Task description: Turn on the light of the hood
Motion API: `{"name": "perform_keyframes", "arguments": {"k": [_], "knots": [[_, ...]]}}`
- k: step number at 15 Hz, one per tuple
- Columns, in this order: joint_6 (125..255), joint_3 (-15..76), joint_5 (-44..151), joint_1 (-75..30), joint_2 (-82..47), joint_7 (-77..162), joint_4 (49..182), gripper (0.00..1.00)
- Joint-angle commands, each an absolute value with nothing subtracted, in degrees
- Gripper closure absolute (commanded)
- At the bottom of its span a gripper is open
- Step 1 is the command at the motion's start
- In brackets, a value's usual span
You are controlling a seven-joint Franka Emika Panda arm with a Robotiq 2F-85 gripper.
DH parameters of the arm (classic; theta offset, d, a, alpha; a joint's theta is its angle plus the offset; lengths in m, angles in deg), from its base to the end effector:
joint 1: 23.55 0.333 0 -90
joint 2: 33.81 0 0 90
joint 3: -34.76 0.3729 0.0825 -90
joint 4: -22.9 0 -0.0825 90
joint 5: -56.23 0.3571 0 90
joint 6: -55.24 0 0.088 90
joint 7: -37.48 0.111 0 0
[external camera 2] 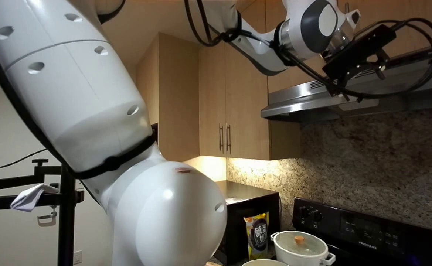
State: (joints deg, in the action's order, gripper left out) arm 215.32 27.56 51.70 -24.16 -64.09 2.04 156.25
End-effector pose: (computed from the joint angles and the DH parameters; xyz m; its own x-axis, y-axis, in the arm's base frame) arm 0.3868 -0.0667 0.7076 0.5029 0.5411 0.6740 0.2339 -0.8359 0.4965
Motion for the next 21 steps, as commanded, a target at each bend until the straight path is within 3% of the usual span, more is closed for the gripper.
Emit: {"name": "perform_keyframes", "arguments": {"k": [1,6,17,21], "knots": [[223.48,29.19,48.38,-24.89,-60.79,8.87,152.36,0.00],[232.43,28.94,48.56,-22.88,-56.30,16.04,148.00,0.00],[232.27,32.43,41.26,-30.38,-56.22,16.69,148.05,0.00],[231.16,30.24,41.72,-26.91,-56.55,16.29,147.81,0.00]]}}
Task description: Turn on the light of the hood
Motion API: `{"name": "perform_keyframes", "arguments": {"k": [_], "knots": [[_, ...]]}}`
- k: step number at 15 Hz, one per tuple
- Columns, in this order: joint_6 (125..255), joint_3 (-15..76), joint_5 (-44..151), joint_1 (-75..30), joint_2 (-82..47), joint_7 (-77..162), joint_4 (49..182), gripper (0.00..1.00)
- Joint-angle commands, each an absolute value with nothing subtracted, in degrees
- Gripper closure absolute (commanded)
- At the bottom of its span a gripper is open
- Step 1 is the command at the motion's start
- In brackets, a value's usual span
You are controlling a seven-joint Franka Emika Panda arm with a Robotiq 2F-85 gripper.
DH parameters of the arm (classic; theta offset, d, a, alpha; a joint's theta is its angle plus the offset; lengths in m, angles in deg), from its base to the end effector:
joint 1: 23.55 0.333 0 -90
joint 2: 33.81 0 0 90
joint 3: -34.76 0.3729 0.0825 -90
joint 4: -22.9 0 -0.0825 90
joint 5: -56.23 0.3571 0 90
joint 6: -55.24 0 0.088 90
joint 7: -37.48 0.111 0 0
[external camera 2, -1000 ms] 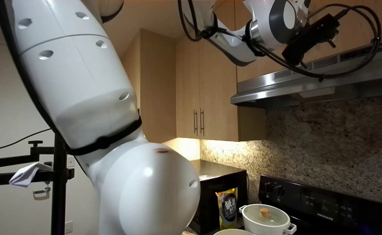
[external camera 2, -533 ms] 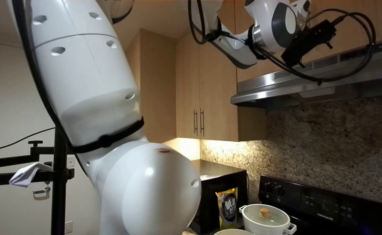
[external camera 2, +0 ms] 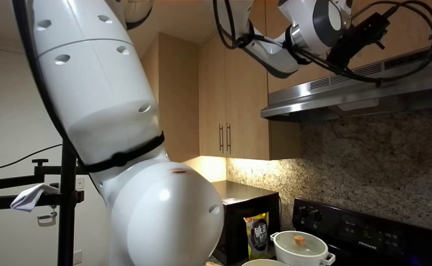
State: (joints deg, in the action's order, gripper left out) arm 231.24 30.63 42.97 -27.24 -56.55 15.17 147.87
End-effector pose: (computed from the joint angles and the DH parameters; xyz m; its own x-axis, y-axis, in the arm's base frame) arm 0.4267 -0.0498 0.7651 0.3066 0.5237 0.7948 0.0400 -0.8414 0.5390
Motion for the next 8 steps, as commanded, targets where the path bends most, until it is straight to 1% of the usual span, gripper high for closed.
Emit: {"name": "perform_keyframes", "arguments": {"k": [1,5,8], "knots": [[231.17,30.28,41.78,-26.26,-56.39,16.24,147.52,0.00],[230.94,30.43,41.30,-26.32,-56.04,16.14,147.29,0.00],[231.01,25.44,46.04,-19.14,-54.05,10.87,145.57,0.00]]}}
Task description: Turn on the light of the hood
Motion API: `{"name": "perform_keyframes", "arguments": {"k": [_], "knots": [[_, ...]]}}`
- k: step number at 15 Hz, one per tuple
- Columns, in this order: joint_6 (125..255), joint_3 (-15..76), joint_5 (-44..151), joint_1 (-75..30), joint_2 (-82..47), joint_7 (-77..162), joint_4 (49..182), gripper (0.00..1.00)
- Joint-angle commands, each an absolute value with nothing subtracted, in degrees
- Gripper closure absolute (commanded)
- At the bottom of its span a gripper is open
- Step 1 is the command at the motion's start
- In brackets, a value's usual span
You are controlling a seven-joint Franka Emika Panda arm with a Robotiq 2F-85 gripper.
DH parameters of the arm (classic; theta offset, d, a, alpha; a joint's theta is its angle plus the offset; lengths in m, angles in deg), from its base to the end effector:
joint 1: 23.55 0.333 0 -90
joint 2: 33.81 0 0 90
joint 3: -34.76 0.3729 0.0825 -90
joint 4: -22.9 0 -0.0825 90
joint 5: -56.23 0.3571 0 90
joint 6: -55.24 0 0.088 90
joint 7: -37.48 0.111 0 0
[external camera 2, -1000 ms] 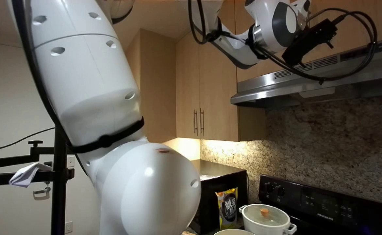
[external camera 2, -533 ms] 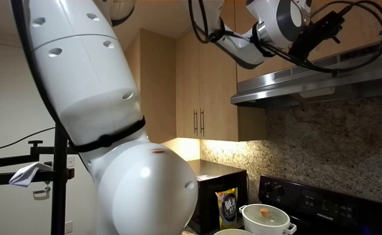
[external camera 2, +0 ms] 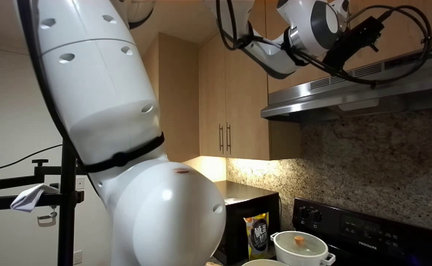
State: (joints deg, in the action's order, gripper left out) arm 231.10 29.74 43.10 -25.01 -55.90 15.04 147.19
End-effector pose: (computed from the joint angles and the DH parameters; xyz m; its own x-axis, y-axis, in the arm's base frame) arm 0.4320 -0.0424 0.7657 0.2954 0.5268 0.7970 0.0610 -0.8430 0.5345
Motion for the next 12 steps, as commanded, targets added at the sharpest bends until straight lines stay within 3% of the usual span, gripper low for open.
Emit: {"name": "perform_keyframes", "arguments": {"k": [1,7,12], "knots": [[231.06,23.16,47.46,-16.03,-53.51,9.67,145.00,0.00],[229.18,4.80,59.28,6.20,-52.14,-0.58,139.11,0.00],[222.17,-4.49,60.54,12.38,-49.14,-1.76,131.31,0.00]]}}
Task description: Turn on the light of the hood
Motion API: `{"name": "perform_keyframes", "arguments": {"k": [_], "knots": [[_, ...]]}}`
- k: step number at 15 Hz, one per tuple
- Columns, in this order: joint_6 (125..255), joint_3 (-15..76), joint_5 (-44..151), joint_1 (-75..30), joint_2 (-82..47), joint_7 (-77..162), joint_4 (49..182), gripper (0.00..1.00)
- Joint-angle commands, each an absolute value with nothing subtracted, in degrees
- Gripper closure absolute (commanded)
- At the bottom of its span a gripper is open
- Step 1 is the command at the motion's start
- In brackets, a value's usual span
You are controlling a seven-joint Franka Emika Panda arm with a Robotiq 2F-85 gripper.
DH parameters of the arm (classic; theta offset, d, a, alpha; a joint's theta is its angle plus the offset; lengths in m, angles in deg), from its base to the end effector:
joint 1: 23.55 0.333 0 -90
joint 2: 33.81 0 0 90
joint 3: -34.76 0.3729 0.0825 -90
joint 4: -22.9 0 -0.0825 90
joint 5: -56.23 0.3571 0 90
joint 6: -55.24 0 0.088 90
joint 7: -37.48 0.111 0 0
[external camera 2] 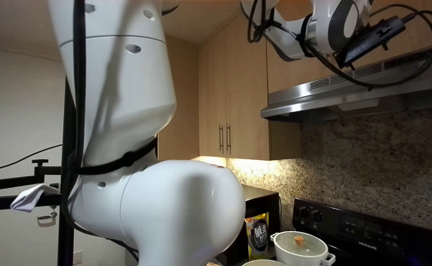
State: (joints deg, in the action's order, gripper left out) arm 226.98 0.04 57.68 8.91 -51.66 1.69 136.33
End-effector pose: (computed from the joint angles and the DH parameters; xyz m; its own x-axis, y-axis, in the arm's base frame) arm 0.4801 -0.0903 0.7873 0.2444 0.4136 0.8770 0.1515 -0.9096 0.3868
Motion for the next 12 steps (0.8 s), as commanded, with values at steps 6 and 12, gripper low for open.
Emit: {"name": "perform_keyframes", "arguments": {"k": [6,12], "knots": [[214.57,-17.64,71.20,26.73,-47.39,-9.94,124.62,0.00],[209.98,-27.03,73.89,33.22,-44.69,-10.63,121.46,0.00]]}}
